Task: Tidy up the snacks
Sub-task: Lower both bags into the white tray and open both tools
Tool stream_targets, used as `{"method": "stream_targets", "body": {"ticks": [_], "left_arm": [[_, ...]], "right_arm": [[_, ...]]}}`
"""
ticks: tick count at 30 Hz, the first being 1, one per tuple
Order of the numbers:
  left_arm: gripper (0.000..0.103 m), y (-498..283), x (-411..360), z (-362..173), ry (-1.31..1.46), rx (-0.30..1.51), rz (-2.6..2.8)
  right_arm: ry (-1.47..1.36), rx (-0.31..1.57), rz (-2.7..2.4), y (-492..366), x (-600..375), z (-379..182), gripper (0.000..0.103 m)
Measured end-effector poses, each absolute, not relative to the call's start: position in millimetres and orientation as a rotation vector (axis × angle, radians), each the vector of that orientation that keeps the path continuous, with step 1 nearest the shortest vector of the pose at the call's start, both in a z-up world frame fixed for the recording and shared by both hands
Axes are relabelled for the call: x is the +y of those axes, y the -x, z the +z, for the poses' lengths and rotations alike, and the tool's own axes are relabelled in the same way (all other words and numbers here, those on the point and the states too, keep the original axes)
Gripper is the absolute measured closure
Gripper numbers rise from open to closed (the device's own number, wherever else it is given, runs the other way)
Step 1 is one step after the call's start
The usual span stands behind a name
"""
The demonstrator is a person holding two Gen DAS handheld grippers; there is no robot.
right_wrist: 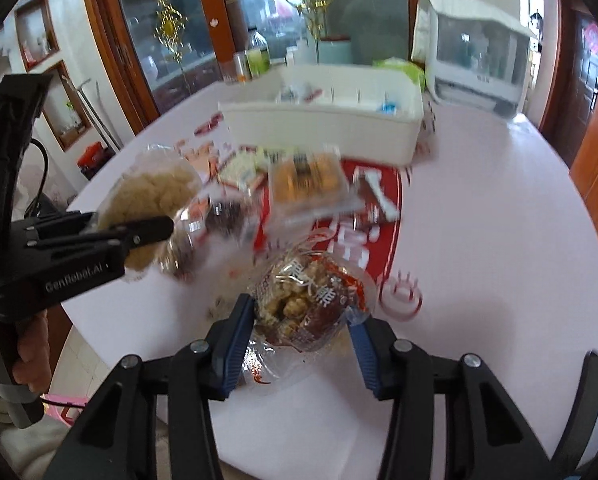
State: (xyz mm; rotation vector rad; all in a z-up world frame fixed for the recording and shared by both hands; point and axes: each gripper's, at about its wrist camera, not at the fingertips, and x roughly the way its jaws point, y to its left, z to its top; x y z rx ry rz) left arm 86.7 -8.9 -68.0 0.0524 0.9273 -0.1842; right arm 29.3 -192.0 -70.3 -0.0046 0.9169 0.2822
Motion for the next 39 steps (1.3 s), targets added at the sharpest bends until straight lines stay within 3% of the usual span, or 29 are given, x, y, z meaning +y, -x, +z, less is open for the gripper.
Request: {"method": "stream_targets", "body": {"ticks": [13,20,27,37,39], "left_arm": [[0.074,-166,-16,50,-0.129,0.726,-0.128],[0.074,-228,-18,83,-0.14,0.699,-0.082],[0.074,-303,-21,64,-0.116,0.745,-0.046],[0.074,-390,-25,-37,-0.108,0.935,-0.01],[0.07,-400,-25,-50,-0.103,0.958,-0.002]], "right_arm": [[-0.043,0.687,0.243,-123,-205,70,0.055],[-0.06,0.648,0.208,-186,-208,119,0.055],[-0.095,0.715,0.155,-261,-212,99,0.054],[-0.122,0.884,0.117,-348,-208,17,0.054],[-0.113,0.91,0.118,-359,-204,2,0.051]]}}
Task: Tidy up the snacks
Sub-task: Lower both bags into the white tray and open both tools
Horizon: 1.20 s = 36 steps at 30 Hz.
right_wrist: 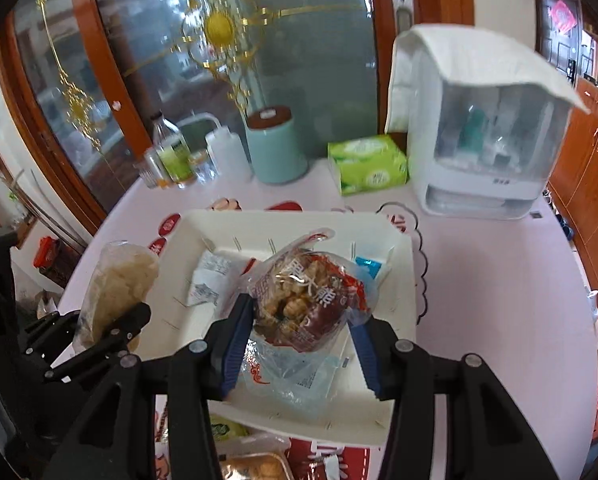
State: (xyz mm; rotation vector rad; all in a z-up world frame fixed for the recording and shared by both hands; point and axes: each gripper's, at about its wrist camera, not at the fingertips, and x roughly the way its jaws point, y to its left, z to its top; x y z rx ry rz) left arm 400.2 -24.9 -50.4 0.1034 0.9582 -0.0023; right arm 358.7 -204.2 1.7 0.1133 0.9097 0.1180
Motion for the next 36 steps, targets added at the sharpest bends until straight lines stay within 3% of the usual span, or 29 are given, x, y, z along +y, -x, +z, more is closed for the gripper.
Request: {"method": "stream_targets", "body": {"ticks": [2,3,4,8,17,36], "left_arm": [[0.035,-409,-25,-64,-0.093,0.992,-0.006],[0.009,-411,-25,-69,-0.08,1.007,-0.012],[0.005,-413,-23,-73,-0.068,1.0,-0.005],[0.005,-415,-19,-77,-0.048,0.987,0.0],[0.005,-402,-19,-66,-0.076,0.934,0.0],[0.005,-329,-16,4,-0.092,0.853,-0.03]], "right_arm": [[-0.104,0.924,0.122,-367,-201,-10,0.051],[-0.107,0.928,0.125,-371,-200,-15,0.051],[-0.113,0.934,0.127,-374,-199,-19,0.05],[-0.13,0.951,0.115,-381,-197,-29,0.044],[-0.132,0.971,0.11,-376,-202,-32,0.044],[-0.104,0.905,0.106,-310,-200,30,0.044]]}}
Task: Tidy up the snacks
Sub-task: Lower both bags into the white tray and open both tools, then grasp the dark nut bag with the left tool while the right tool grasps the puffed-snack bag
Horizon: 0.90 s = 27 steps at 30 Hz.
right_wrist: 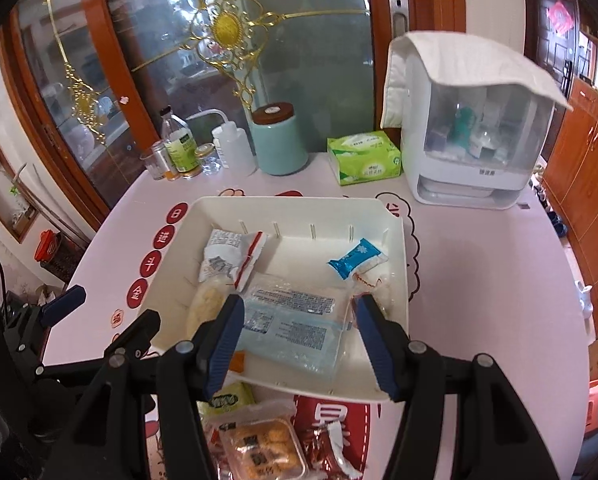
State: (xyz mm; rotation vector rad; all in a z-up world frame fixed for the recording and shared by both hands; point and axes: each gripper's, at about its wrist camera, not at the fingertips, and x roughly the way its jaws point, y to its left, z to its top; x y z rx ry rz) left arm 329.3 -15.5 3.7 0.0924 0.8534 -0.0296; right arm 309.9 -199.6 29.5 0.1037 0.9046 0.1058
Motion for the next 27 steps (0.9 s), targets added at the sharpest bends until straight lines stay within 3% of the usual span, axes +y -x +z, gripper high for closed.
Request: {"method": "stream_targets", "body": {"ticks": [6,14,27], "left_arm": [[0.003,-302,-12,30,-0.099,0.824,-0.025],[0.002,-256,-1,51,-0.109,0.775,-0.036],[0.002,-169,8,41,-0.123,0.741,-0.108]], "right_arm": [[-0.095,0.863,0.121,-282,-194,54,0.043],[-0.089,0.818,0.134,-236,-194,73,0.032],[-0.036,0.8,0.225,-146,-190,54,0.029]]}}
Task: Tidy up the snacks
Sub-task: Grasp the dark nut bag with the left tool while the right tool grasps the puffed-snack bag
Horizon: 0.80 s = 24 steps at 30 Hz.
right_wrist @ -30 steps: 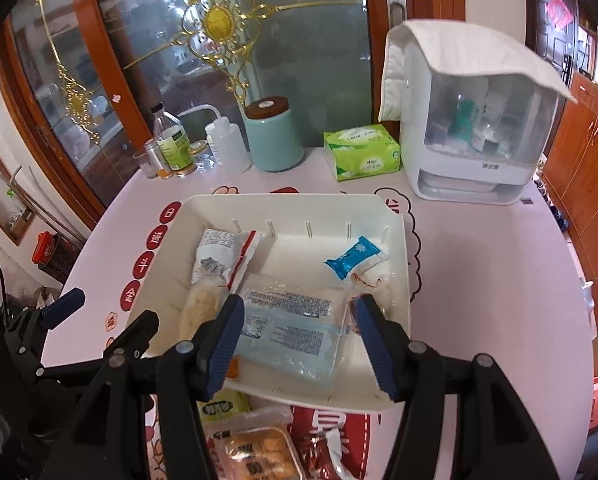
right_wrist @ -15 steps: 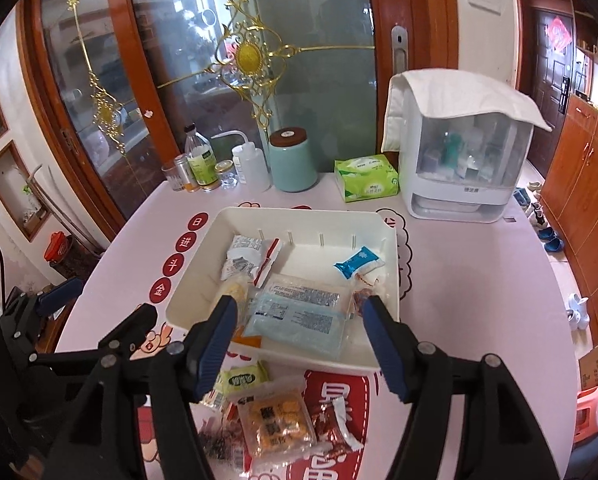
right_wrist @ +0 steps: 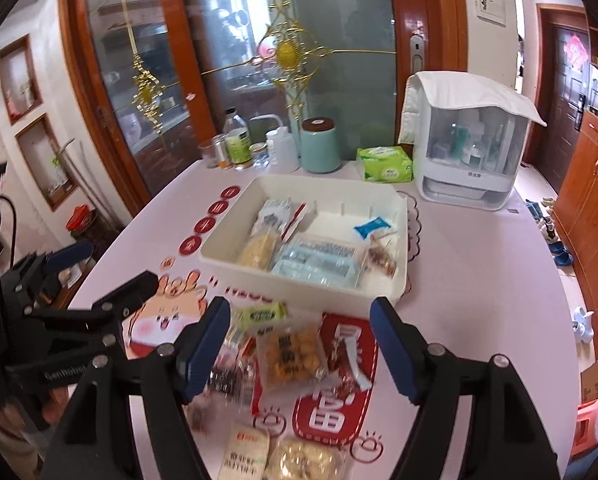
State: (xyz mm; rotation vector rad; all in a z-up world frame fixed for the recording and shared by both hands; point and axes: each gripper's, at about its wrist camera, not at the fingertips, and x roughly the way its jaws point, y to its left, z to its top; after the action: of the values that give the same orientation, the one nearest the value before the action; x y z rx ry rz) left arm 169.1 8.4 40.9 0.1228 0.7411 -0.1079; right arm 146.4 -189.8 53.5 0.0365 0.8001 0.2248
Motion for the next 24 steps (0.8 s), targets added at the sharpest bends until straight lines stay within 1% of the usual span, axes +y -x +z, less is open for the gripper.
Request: {"method": "stream_targets", "body": {"ticks": [5,9,14,20,24], "left_arm": [[0.002,-140,15,27,-0.117,0.728,-0.138],[0.001,-124,21,2,-0.115,0.739,-0.14],[0.001,-111,30,-41,-0.079,0.795,-0.128],[0.001,-107,33,-97,-0.063,0.878,-0.089],[0.001,-110,34,-124,-0.055,0.924,-0.07]], "right_arm": [[-0.032,0.82,0.248,-116,-190,30,0.028],[0.003,0.843,0.246,-95,-188,3,0.028],[0.011,0.876,0.222,-76,-193,-34,0.028],[-0.061,0.962,0.189,-67,-205,-86,0.028],[-0.107,1.023,0.171,-66,-213,-120,0.028]]}}
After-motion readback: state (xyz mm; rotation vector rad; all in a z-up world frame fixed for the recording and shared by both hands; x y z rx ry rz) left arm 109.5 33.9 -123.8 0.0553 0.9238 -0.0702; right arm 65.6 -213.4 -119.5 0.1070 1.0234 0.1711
